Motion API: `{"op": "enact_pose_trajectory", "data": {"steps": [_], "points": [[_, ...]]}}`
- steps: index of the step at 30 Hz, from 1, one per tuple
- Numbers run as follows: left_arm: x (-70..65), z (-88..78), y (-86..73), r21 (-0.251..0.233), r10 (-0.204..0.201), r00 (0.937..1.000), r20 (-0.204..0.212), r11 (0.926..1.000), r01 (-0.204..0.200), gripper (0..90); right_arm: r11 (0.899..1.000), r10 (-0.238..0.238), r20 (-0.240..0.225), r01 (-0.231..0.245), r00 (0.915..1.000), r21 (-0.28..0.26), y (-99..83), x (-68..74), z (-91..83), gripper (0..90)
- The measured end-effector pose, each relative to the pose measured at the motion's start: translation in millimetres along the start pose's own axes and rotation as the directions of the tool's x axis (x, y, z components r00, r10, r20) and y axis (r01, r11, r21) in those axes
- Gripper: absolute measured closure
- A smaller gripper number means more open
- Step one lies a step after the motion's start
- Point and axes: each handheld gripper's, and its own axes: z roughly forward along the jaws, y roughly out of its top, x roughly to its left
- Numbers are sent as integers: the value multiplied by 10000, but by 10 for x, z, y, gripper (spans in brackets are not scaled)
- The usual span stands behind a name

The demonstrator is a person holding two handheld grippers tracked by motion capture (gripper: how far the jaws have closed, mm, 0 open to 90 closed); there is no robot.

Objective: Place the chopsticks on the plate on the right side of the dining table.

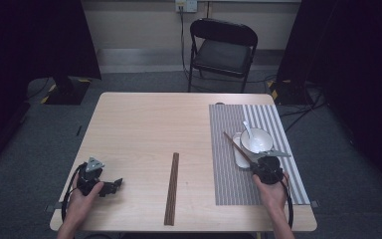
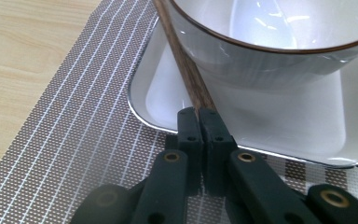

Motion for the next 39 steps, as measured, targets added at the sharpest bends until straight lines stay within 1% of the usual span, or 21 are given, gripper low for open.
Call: {"op": "enact_pose_trajectory", "data": {"steps": [8,14,20,24,28,33,39], "points": [[-2,0,0,-8,-18,10000,-3,10000,18,0,9997,233,59,-233,9997,-21,-6,-94,-35,864],[0,0,0,1,0,10000,-9,10000,0,0,9996,272,184,-273,9995,50,-18,-144,-28,862],[0,0,0,-3,0,10000,-9,10000,0,0,9985,546,249,-546,9982,8,-19,-236,-53,856],[0,0,0,-3,-2,10000,-8,10000,2,0,9981,620,250,-621,9978,31,-29,-277,-54,855],[0,0,0,0,-1,10000,2,10000,1,0,9984,556,329,-558,9979,61,-25,-290,-54,854],[-1,0,0,-8,-16,10000,-2,10000,16,0,9977,678,415,-679,9968,-2,-27,-332,-66,849],[0,0,0,-1,-2,10000,-9,10000,2,0,9976,691,570,-689,9960,-53,-30,-365,-55,836]]}}
